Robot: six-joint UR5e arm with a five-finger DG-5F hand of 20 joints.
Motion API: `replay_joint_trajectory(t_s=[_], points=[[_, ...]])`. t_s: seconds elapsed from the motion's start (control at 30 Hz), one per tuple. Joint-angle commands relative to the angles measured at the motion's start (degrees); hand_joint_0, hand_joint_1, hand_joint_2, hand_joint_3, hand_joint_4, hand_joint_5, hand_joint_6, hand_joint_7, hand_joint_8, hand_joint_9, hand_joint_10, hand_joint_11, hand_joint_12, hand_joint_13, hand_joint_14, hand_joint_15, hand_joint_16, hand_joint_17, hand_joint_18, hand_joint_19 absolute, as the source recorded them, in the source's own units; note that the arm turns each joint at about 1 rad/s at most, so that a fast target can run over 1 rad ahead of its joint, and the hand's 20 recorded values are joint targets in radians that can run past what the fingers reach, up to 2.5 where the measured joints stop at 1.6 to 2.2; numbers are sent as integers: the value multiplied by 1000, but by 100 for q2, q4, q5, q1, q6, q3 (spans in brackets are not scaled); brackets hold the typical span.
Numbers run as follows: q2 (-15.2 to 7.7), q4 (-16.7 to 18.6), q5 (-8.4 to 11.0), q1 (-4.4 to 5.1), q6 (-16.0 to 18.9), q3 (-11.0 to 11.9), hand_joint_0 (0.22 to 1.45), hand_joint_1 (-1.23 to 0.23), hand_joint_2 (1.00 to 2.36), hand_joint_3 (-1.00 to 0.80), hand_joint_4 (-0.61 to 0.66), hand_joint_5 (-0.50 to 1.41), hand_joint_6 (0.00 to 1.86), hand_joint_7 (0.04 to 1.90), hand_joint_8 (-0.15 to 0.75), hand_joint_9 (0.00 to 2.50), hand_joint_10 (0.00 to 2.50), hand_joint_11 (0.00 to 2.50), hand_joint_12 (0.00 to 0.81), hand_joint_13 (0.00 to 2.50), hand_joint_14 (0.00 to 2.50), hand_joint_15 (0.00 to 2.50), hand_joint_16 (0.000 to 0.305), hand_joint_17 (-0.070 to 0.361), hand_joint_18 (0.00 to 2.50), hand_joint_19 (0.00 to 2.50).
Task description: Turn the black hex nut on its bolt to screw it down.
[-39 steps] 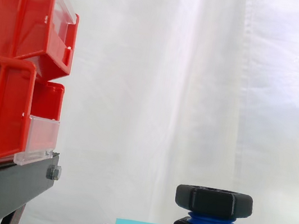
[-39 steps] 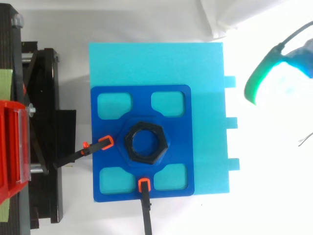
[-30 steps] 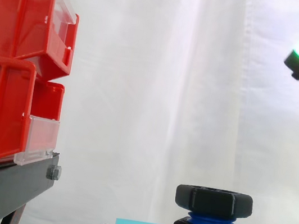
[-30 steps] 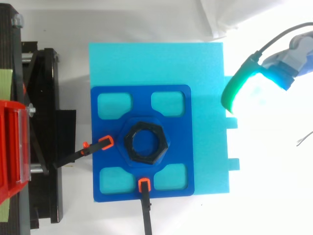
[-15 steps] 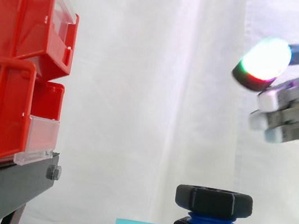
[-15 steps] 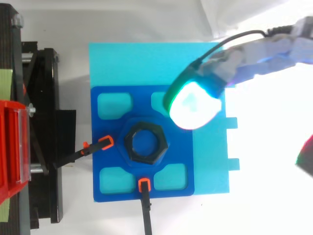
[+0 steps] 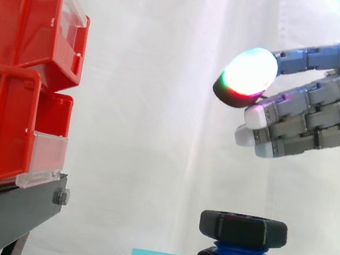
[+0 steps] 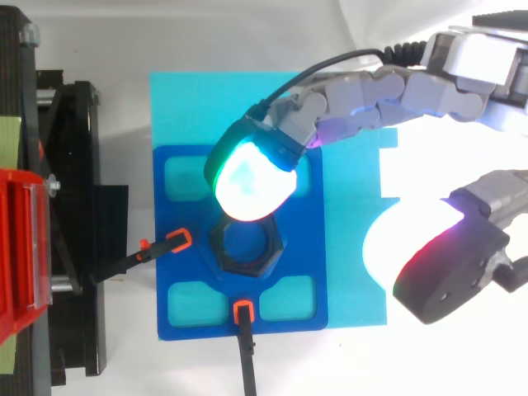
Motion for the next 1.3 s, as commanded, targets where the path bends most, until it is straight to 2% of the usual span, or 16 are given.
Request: replay_joint_trajectory(t_s=[0.0,0.03,0.1,0.23,0.37,0.4,0.5,0.73,0.77,0.8,0.87,0.97,1.03,1.1,1.2,1.27], points=[[-4,206,1,10,-233,3,477,-409,1000,-500,173,-194,502,745,294,465,7,296,323,318,0,54,40,89,174,23],[-4,321,10,19,-417,3,478,-408,1000,-500,170,-194,502,743,294,465,7,288,323,318,2,57,40,89,176,22],[-4,356,1,19,-531,3,478,-408,1000,-500,172,-194,502,748,295,469,8,297,324,323,1,56,40,90,178,29],[-4,514,-16,54,-1138,3,478,-408,1000,-500,161,-209,502,750,296,473,7,304,328,329,2,62,40,90,183,38],[-22,549,-25,89,-1305,3,478,-407,1000,-500,149,-220,502,754,289,453,8,318,328,315,2,62,40,90,167,35],[-101,523,-16,98,-1445,64,478,-407,1000,-500,149,-220,502,755,289,451,8,318,328,313,2,61,40,90,165,31],[-145,505,-25,124,-1542,117,477,-406,1000,-500,150,-221,502,758,285,435,8,316,329,308,2,64,40,90,155,31],[-163,505,-25,203,-1911,205,476,-405,1000,-500,154,-219,502,755,287,429,8,315,329,302,0,59,40,91,152,30],[-268,523,-25,212,-1973,231,476,-405,1000,-500,156,-218,502,757,288,428,8,319,329,301,0,58,40,91,151,28],[-382,479,-16,212,-2008,372,477,-405,1000,-500,155,-217,502,757,288,428,7,310,329,300,3,61,40,91,151,34],[-479,391,-25,212,-2008,460,476,-404,1000,-500,155,-217,502,757,288,424,8,320,329,296,0,61,40,91,150,33],[-681,154,-148,212,-2069,706,477,-341,1000,-500,160,-224,502,764,283,406,8,315,333,264,2,61,41,93,112,33],[-690,110,-175,212,-2105,732,475,-310,1000,-500,167,-227,502,777,284,372,7,312,341,233,2,61,42,94,72,34],[-734,39,-271,221,-2359,820,472,-288,1000,-500,183,-228,502,804,288,359,10,318,341,198,2,48,41,93,38,32],[-743,75,-333,221,-2526,820,470,-278,1000,-500,190,-224,502,816,290,341,8,313,341,160,1,34,41,93,0,4],[-760,136,-394,221,-2860,811,468,-278,1000,-500,194,-222,502,820,289,336,7,312,342,138,0,24,42,95,0,2]])
